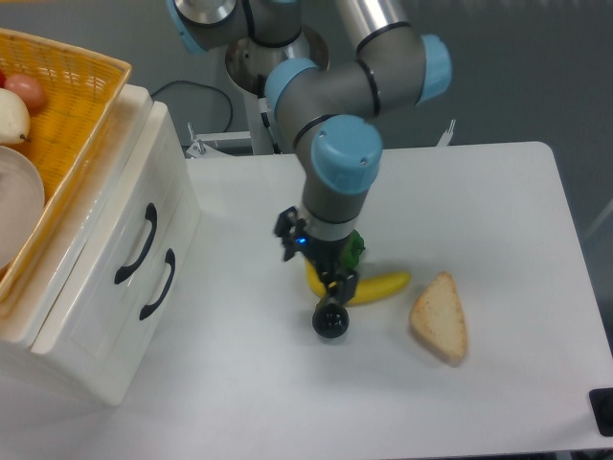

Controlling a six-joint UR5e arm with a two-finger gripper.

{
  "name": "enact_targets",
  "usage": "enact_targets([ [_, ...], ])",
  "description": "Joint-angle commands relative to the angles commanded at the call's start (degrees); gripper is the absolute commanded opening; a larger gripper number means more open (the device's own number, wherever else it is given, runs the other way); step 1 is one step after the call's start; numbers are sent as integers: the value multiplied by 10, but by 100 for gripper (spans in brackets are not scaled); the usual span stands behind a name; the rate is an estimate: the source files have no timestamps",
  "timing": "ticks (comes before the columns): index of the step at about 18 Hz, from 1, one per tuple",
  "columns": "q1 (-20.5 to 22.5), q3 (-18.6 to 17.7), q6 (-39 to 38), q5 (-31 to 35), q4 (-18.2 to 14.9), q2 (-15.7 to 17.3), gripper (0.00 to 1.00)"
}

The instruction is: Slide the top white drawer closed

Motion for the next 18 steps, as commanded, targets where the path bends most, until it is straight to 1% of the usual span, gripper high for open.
enact_targets([
  [2,19,-2,22,-1,-2,1,100],
  [4,30,-2,45,-3,-2,4,100],
  [7,60,-3,81,-39,-13,13,100],
  [9,75,-4,127,-33,-18,21,100],
  [11,94,-6,205,-25,-19,23,100],
  [12,96,-5,242,-25,-18,22,100],
  [14,96,-6,286,-24,-18,22,100],
  [16,91,-8,304,-14,-18,25,100],
  [18,88,-7,301,3,-18,28,100],
])
